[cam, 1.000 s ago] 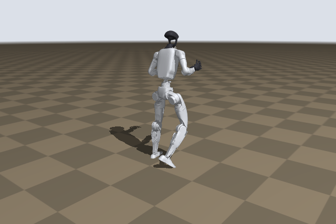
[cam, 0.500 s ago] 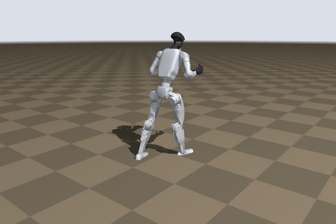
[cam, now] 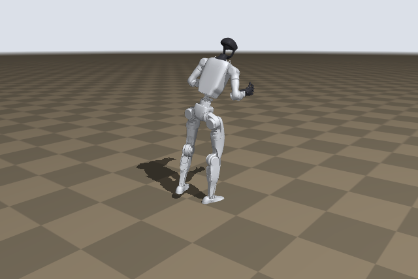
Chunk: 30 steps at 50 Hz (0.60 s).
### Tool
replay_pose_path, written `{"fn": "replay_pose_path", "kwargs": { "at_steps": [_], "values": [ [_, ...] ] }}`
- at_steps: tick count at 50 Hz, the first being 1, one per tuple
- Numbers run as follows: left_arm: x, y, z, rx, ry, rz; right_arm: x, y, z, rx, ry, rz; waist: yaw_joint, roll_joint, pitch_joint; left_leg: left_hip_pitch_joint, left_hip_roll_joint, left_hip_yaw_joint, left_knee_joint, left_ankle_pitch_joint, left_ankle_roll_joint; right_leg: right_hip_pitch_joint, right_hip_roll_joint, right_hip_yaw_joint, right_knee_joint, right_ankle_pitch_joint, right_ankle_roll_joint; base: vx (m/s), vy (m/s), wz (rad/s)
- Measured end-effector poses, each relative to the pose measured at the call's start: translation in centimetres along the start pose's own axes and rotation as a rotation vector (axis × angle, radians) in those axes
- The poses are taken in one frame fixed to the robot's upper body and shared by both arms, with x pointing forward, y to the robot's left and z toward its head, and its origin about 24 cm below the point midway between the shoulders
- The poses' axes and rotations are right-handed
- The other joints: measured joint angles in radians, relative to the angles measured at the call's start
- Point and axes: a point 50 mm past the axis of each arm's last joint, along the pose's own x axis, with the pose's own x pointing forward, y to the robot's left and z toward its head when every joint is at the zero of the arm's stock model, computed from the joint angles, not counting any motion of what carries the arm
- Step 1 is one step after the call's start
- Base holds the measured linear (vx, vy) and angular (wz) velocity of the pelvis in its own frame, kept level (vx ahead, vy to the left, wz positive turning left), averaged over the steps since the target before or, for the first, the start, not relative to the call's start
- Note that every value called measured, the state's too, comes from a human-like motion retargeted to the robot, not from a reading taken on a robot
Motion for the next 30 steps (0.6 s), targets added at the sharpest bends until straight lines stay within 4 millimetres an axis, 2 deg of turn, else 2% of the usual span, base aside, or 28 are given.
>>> {"fn": "replay_pose_path", "kwargs": {
  "at_steps": [7, 14, 24, 30],
  "values": [
    [0.0, 0.3, 0.3, 0.011, -0.034, 0.016, 0.2, 0.8, 0.2, 0.030, -0.019, 0.012, 0.034, 0.024, 0.027, -0.024, 0.017, -0.075, -0.262, 0.143, -0.083, 0.035, 0.067, 0.064, 0.071, -0.054, 0.000, 0.29, -0.02, -0.68],
    [-0.1, 0.6, 0.6, 0.029, -0.054, 0.025, 0.3, 1.3, 0.6, 0.028, -0.046, 0.050, 0.060, 0.006, 0.030, -0.126, 0.062, -0.070, -0.268, 0.191, -0.144, 0.067, 0.078, 0.112, 0.116, -0.077, 0.000, 0.29, 0.05, -0.53],
    [-0.7, 1.3, 0.7, 0.043, -0.049, 0.054, -0.2, 0.8, 0.2, 0.011, -0.023, 0.065, 0.085, -0.011, -0.010, -0.150, 0.106, -0.034, -0.268, 0.116, -0.171, 0.125, 0.073, 0.157, 0.170, -0.114, -0.031, 0.34, 0.16, -0.37],
    [-0.9, 1.9, 0.5, 0.059, -0.030, 0.069, -0.9, 0.6, -0.5, 0.022, 0.028, 0.050, 0.104, -0.034, -0.059, -0.087, 0.133, 0.010, -0.268, 0.167, -0.163, 0.170, 0.085, 0.183, 0.202, -0.089, -0.069, 0.42, 0.24, -0.23]
  ]
}}
